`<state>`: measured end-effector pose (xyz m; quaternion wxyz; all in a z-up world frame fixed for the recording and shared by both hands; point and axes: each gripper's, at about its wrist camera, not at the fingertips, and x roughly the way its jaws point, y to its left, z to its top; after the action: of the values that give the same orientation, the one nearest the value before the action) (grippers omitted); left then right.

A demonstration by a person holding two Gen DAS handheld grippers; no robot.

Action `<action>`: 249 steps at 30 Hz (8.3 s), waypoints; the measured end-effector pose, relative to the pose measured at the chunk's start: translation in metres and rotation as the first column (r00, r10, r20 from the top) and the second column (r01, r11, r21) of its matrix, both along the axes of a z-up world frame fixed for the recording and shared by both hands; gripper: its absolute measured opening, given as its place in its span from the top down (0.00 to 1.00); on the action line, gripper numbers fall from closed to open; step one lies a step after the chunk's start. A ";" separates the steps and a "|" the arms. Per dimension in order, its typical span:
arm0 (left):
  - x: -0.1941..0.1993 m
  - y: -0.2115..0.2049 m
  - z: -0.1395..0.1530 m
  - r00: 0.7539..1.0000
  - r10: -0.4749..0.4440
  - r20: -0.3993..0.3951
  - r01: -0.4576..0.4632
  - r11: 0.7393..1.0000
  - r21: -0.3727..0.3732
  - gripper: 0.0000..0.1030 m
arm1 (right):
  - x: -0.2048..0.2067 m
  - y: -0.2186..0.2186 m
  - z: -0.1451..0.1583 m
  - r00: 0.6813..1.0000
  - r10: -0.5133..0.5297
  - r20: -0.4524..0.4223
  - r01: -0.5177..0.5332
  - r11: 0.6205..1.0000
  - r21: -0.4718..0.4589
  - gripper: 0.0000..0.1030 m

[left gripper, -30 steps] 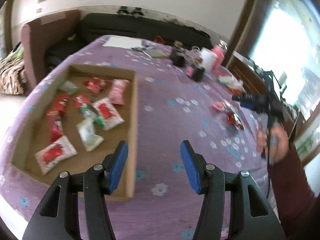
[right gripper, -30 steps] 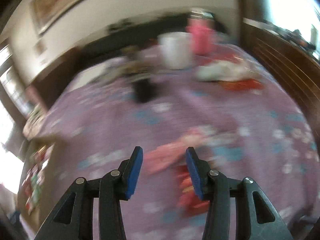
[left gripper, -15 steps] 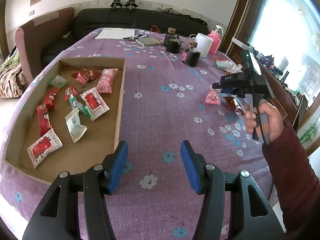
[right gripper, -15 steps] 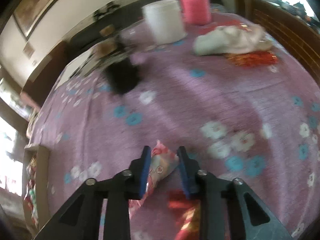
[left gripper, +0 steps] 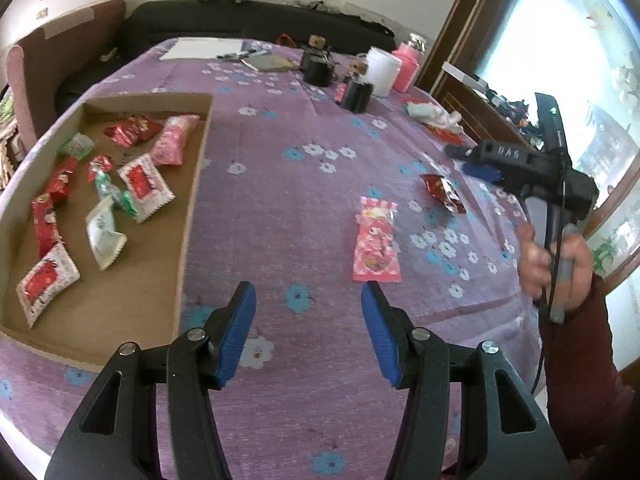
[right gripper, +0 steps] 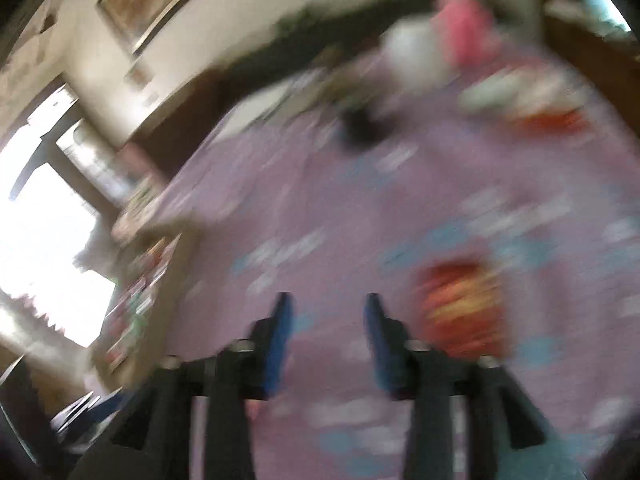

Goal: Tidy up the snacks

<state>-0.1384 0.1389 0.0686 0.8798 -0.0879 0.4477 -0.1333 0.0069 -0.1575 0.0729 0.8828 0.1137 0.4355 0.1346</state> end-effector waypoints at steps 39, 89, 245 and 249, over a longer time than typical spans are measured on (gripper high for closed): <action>0.070 -0.130 -0.036 0.990 -0.140 0.005 0.130 0.935 0.330 0.77 | -0.010 -0.018 -0.050 0.994 -0.093 0.059 0.103 0.973 -0.208 0.68; -0.003 0.090 0.011 0.935 0.344 0.089 -0.352 0.932 0.084 0.76 | -0.062 0.099 0.015 0.977 0.123 0.172 -0.080 0.967 -0.240 0.73; -0.044 0.106 0.028 0.777 0.579 0.249 -0.627 0.747 0.220 0.30 | -0.164 0.225 -0.001 0.885 0.398 0.240 -0.297 0.882 -0.366 0.20; -0.051 0.106 0.033 0.768 0.581 0.270 -0.636 0.741 0.214 0.30 | -0.171 0.225 0.003 0.881 0.399 0.255 -0.294 0.883 -0.367 0.19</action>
<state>-0.1893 0.2449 0.1013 0.9153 -0.0854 0.3247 0.2227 -0.1637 0.0671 0.0761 0.9094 -0.1342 0.3143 0.2372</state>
